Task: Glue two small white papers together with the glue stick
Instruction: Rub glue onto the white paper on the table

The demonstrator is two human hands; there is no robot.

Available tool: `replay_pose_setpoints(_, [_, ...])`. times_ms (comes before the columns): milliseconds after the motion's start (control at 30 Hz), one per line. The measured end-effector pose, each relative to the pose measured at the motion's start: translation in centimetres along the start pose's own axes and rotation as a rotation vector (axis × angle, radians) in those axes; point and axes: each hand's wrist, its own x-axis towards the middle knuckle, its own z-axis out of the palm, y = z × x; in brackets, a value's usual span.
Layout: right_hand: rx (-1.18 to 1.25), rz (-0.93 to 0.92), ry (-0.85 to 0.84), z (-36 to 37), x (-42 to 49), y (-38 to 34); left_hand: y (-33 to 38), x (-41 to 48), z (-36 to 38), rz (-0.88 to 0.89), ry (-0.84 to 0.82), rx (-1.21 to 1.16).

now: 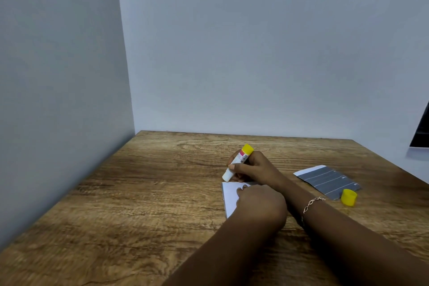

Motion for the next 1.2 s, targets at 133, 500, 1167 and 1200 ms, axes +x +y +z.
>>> replay_pose_setpoints(133, [-0.025, -0.010, -0.041, 0.0, 0.1, 0.2, -0.2, -0.8, -0.2, 0.028, 0.067, 0.010])
replay_pose_setpoints(500, [-0.057, -0.018, -0.108, -0.2, 0.0, 0.2, -0.4, -1.6, -0.3, 0.047, 0.103, -0.005])
replay_pose_setpoints(1167, [-0.096, -0.039, -0.133, -0.3, 0.1, 0.2, -0.1, -1.5, -0.5, 0.062, 0.068, -0.006])
replay_pose_setpoints(1200, [-0.094, -0.035, -0.129, -0.3, 0.1, 0.2, -0.1, -1.5, -0.5, 0.063, 0.065, -0.007])
